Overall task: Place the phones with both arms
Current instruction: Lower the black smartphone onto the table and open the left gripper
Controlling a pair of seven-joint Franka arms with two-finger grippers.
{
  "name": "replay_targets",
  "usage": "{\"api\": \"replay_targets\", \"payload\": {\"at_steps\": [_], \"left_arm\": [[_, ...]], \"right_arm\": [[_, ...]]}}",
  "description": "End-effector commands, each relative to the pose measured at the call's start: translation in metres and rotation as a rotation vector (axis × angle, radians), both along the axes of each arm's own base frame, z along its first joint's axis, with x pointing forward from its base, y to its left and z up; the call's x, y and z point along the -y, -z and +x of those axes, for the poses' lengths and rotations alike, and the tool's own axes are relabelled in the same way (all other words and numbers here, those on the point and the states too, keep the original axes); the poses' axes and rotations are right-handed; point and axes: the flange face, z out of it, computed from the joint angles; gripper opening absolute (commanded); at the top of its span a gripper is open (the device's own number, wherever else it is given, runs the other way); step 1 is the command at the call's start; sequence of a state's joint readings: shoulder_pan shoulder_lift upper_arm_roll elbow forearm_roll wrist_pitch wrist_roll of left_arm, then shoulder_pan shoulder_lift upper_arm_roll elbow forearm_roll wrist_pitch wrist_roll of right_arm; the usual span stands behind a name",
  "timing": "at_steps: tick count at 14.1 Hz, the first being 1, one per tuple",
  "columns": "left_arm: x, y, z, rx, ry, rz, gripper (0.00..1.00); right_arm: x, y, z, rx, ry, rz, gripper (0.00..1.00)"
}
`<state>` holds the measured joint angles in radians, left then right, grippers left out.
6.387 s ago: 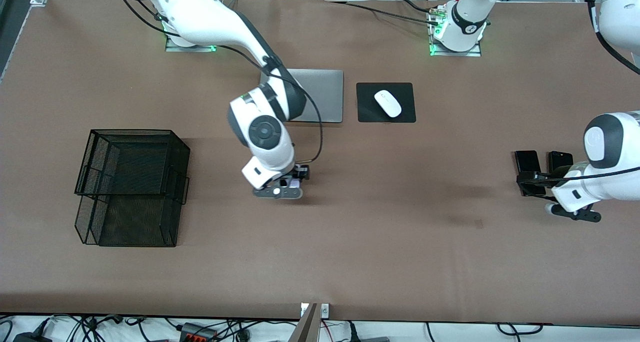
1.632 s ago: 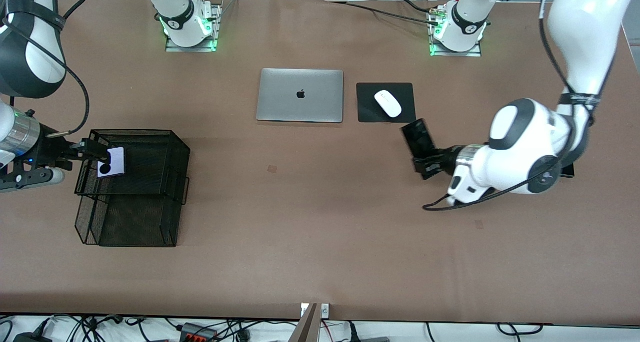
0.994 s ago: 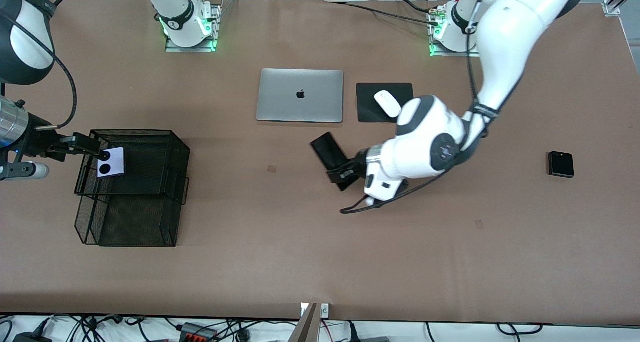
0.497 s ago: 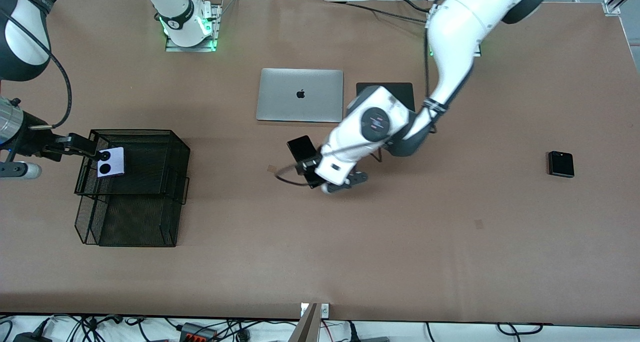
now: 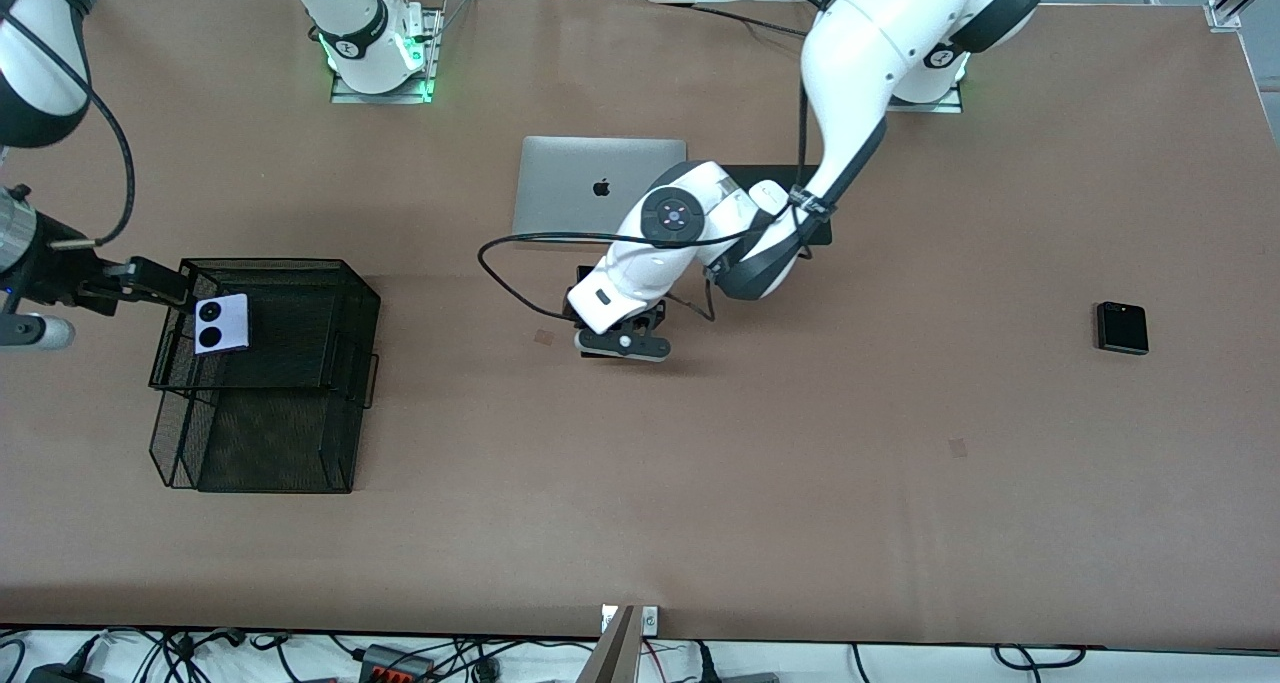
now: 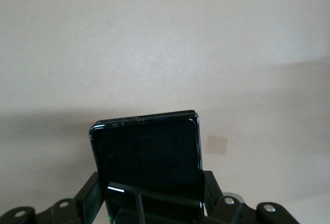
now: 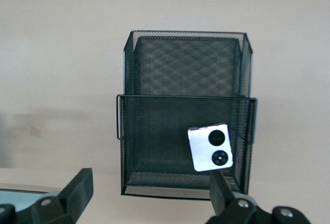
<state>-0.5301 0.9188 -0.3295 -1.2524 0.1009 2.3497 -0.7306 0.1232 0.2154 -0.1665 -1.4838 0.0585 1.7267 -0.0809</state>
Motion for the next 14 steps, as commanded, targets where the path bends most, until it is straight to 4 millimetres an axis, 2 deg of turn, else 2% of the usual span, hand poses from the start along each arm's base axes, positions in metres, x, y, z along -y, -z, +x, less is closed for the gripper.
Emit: {"api": "replay_targets", "payload": {"at_steps": [1,4,7,8,9,11,14], "left_arm": [[0.018,0.028,0.007,0.049,0.027,0.034,0.29],[0.023,0.037,0.002,0.038,-0.013,0.043,0.29],[0.011,0.051,0.014,0.05,-0.027,0.068,0.3],[0.013,0.055,0.012,0.054,-0.02,0.077,0.38],[0.013,0.055,0.012,0.062,-0.019,0.084,0.55],[0.012,0.055,0.013,0.068,-0.019,0.09,1.0],[0.012,0.047,0.015,0.069,-0.029,0.086,1.0]], "right_arm": [[-0.021,-0.028,-0.018,0.009,-0.042,-0.086,1.0],[-0.027,-0.022,-0.026,0.003,-0.049,-0.09,1.0],[-0.025,-0.021,-0.026,0.009,-0.046,-0.086,1.0],[-0.024,-0.021,-0.025,0.013,-0.044,-0.086,1.0],[-0.025,-0.02,-0.024,0.017,-0.044,-0.085,1.0],[-0.025,-0.021,-0.023,0.023,-0.044,-0.085,1.0],[-0.025,-0.021,-0.023,0.023,-0.046,-0.085,1.0]]}}
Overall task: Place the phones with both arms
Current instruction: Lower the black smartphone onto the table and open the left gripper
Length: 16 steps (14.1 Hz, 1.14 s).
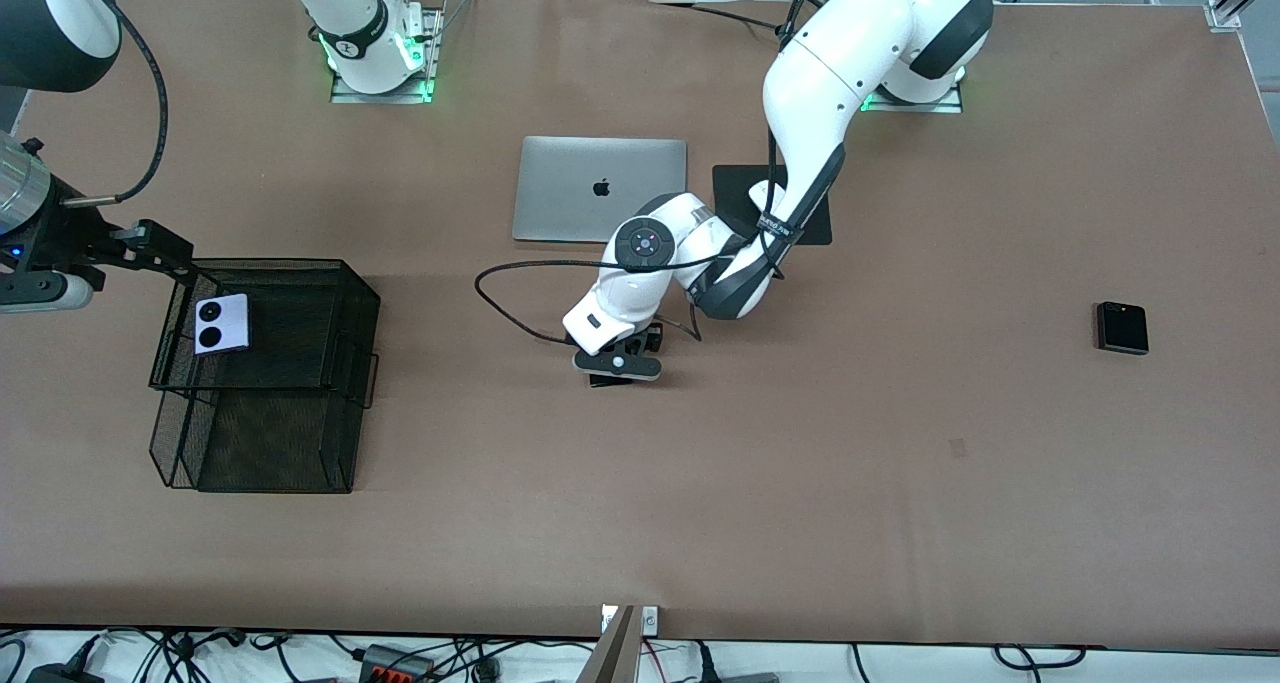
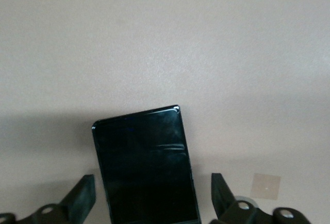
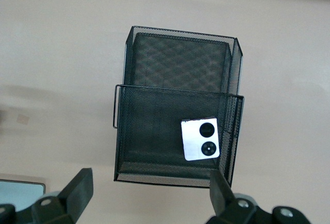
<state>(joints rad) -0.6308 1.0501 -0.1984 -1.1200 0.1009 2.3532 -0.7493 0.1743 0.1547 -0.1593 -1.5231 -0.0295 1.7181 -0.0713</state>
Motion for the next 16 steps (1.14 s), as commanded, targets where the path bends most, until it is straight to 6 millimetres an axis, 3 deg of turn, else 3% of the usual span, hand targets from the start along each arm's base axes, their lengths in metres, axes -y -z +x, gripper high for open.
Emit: {"api": "replay_targets", "payload": {"at_steps": [1,4,5,7,9,13,14,16], "left_arm": [[0.004,-0.008,0.005,0.026,-0.01,0.011,1.0],[-0.006,-0.025,0.009,-0.009,-0.016,0.056,1.0],[-0.011,-0.038,0.01,-0.028,-0.016,0.084,1.0],[-0.04,-0.075,0.03,-0.04,-0.044,0.114,1.0],[-0.083,-0.113,0.052,-0.08,-0.104,0.134,1.0],[-0.191,-0.175,0.089,-0.176,-0.21,0.223,1.0],[-0.212,-0.181,0.096,-0.179,-0.177,0.222,1.0],[-0.274,-0.191,0.105,-0.215,-0.05,0.24,1.0]], "right_arm": [[0.0,-0.003,-0.005,0.014,0.011,-0.009,1.0],[-0.001,-0.004,-0.005,0.019,0.009,-0.008,1.0],[-0.001,-0.004,-0.005,0.019,0.009,-0.008,1.0],[-0.001,-0.003,-0.004,0.022,0.009,-0.008,1.0],[-0.001,-0.003,-0.003,0.023,0.009,-0.009,1.0],[-0.01,-0.001,-0.002,0.028,-0.005,-0.007,1.0],[-0.012,0.0,-0.002,0.023,-0.005,-0.001,1.0],[-0.021,0.01,0.0,-0.002,-0.006,0.038,1.0]]}}
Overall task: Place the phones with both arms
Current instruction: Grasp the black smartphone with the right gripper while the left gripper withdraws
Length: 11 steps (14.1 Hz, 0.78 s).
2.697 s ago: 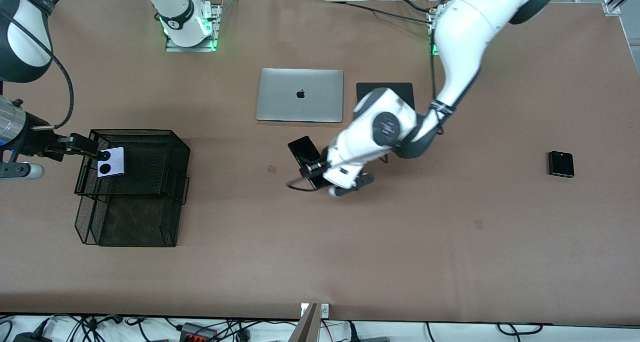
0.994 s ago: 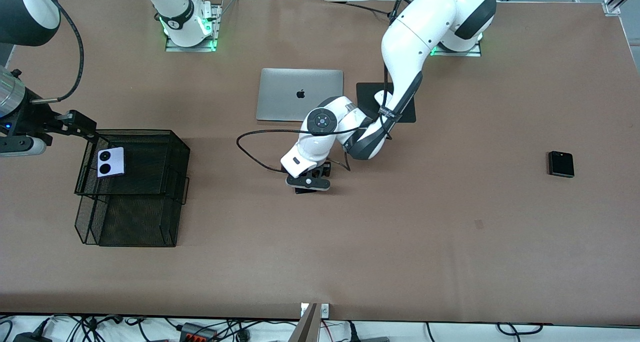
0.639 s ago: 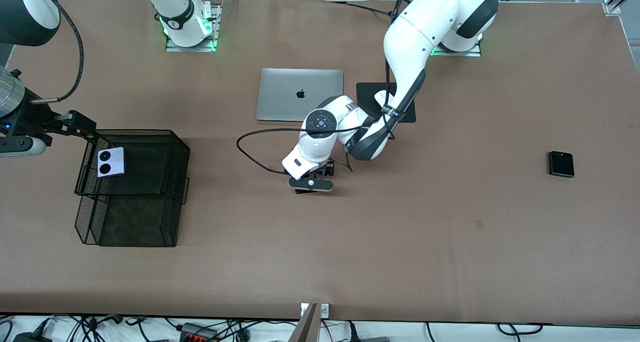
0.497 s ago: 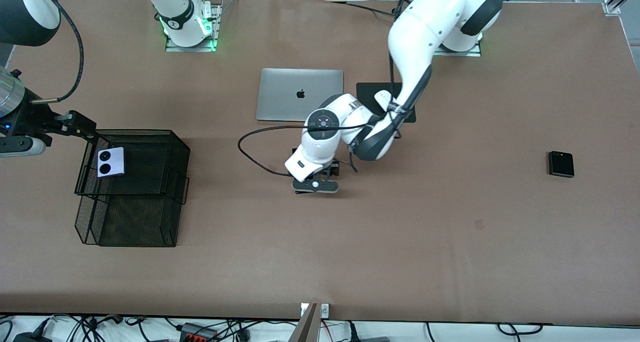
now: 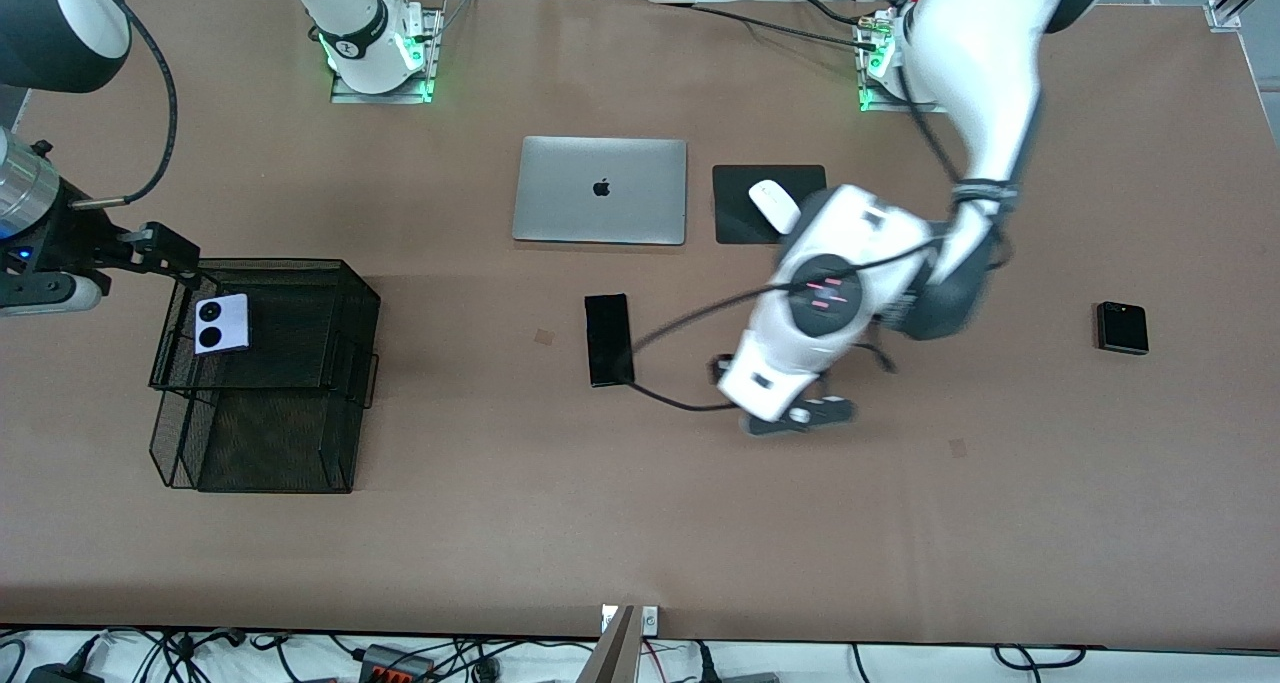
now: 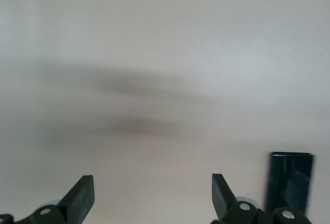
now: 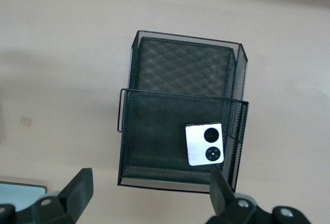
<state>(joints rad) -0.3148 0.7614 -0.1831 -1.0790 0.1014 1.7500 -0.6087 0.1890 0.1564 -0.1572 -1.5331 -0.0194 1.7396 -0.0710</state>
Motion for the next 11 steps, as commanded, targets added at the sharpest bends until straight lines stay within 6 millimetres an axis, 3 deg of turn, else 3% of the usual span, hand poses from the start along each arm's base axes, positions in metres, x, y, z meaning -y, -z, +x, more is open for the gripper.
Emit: {"api": "replay_targets", "payload": {"at_steps": [1,2,6,11], "left_arm": [[-0.069,-0.012,-0.006,-0.086,0.126,0.023,1.0],[-0.089,-0.018,-0.012,-0.129,0.133,0.038,1.0],[-0.182,-0.018,-0.007,-0.177,0.114,0.007,1.0],[-0.286,-0.005,-0.015,-0.229,0.143,-0.071,1.0]], "right_arm": [[-0.021,0.015,0.001,-0.026,-0.002,0.047,1.0],[-0.035,0.027,0.005,-0.04,-0.018,0.059,1.0],[-0.132,0.081,0.009,-0.108,-0.148,0.064,1.0],[-0.242,0.173,0.008,-0.116,-0.257,0.058,1.0]]}}
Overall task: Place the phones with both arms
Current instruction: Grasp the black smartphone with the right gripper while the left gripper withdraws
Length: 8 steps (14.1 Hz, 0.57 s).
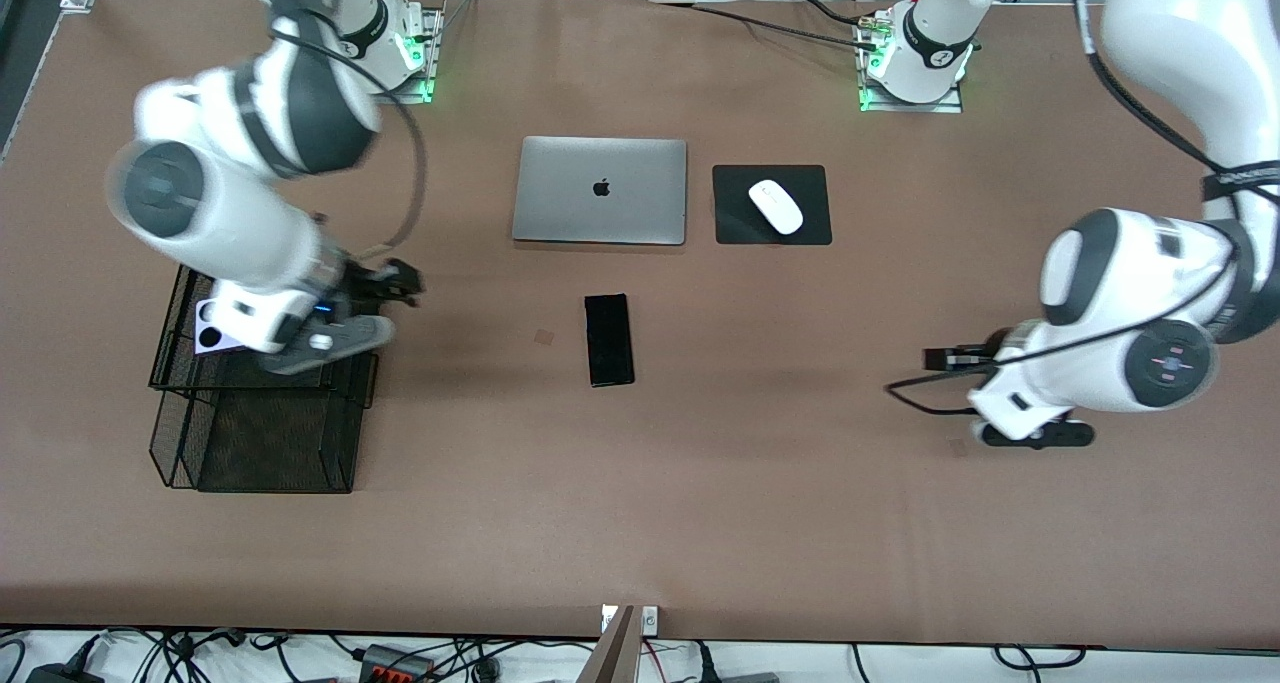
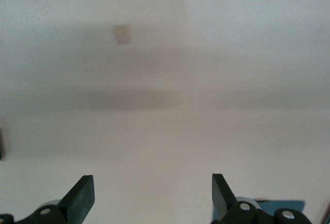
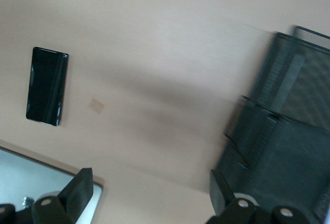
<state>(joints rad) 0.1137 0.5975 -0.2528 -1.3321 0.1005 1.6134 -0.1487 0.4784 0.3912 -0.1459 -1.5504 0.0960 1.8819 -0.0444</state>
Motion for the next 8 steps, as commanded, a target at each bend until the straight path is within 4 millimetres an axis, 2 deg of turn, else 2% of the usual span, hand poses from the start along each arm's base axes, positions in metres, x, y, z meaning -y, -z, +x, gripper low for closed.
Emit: {"api": "replay_targets", "payload": {"at_steps": [1,3,6,7,8], "left_arm": [[-0.049,-0.003,-0.021,-0.015,0.014,-0.041,1.0],[-0.085,0.009,-0.026,0.006,0.047,-0.067,1.0],[-0.129,0.029,-0.042,0.058,0.115,-0.09,1.0],[-0.152,0.037,-0.048,0.063,0.118,-0.1,1.0],[-0.166,0.038,-0.051,0.062,0.12,-0.106,1.0]], "right_arm": [[-0.054,0.048,-0.005,0.006,-0.015,-0.006,1.0],[-0.099,0.083,-0.017,0.022,-0.039,-0.014,1.0],[-0.146,0.128,-0.031,0.066,-0.038,-0.01,1.0],[-0.164,0.142,-0.039,0.082,-0.025,-0.008,1.0],[-0.185,0.157,-0.05,0.098,0.004,-0.006,1.0]]}}
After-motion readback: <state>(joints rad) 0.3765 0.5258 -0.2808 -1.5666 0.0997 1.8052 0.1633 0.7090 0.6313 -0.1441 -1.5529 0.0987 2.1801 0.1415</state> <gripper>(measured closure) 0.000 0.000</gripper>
